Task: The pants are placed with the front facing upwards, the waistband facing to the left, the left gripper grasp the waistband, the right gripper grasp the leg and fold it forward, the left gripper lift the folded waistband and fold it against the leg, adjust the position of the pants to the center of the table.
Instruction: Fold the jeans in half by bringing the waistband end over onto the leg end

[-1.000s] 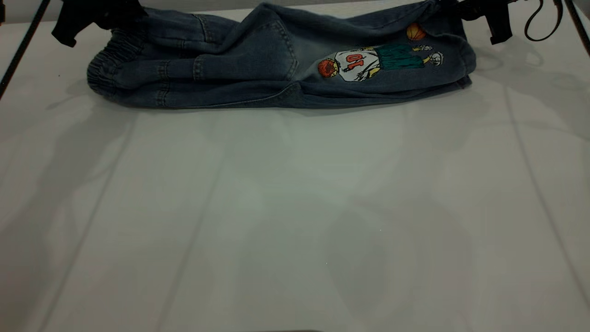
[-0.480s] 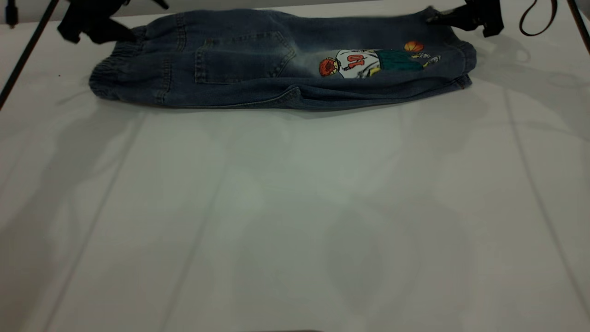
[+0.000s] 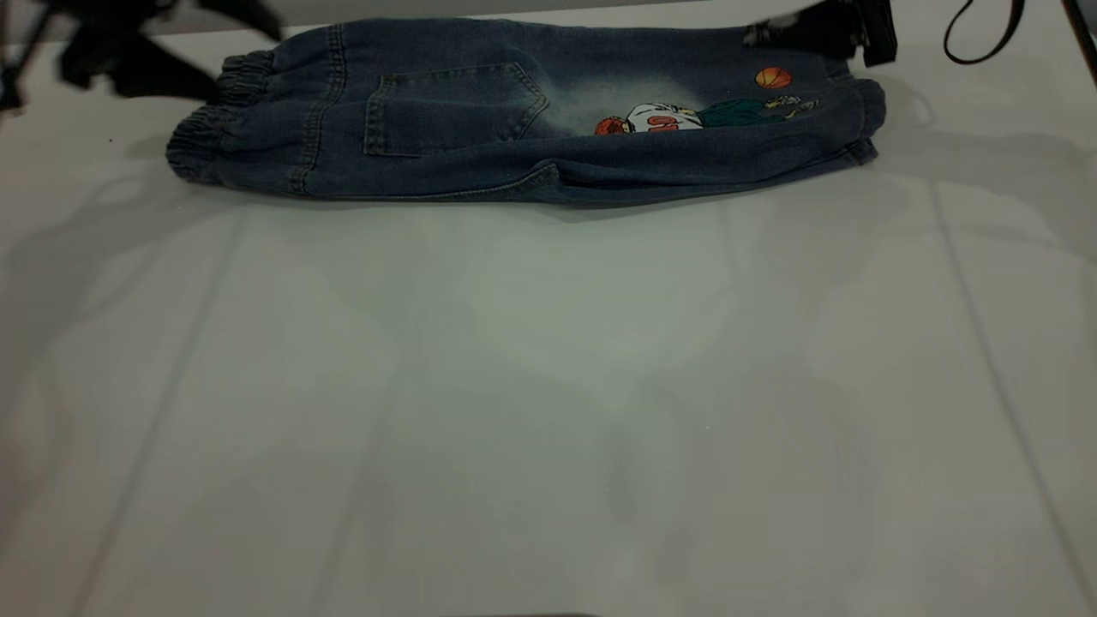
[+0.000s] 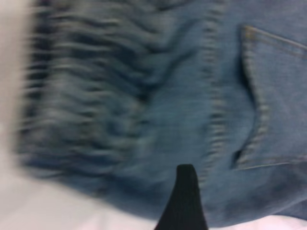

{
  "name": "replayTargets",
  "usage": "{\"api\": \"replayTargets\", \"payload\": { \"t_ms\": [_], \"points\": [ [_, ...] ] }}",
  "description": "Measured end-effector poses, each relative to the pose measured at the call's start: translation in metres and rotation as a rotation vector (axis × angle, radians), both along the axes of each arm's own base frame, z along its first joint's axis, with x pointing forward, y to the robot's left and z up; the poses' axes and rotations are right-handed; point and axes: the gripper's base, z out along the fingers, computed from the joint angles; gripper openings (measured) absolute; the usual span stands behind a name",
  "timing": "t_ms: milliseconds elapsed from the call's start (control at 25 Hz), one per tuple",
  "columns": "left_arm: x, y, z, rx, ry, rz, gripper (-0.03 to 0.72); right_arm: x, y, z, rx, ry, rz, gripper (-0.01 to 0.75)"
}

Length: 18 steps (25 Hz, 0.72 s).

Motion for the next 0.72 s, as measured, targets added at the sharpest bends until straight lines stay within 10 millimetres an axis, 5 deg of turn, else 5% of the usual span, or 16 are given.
{"api": "replayTargets", "payload": {
  "t_ms": [200, 480, 720],
  "points": [
    [-0.006, 0.036, -0.001, 0.016, 0.026, 0.041, 0.563, -0.010, 0.005, -0.010, -0.109, 0.063, 0.105, 0.521],
    [-0.009, 0.040, -0.007, 0.047, 0.083, 0.050, 0.563, -0.017, 0.033, -0.017, -0.201, 0.089, 0.192, 0.521],
    [-0.007, 0.042, -0.033, 0.028, 0.137, 0.125, 0.563, -0.017, 0.036, -0.017, -0.205, 0.091, 0.190, 0.521]
  ]
}}
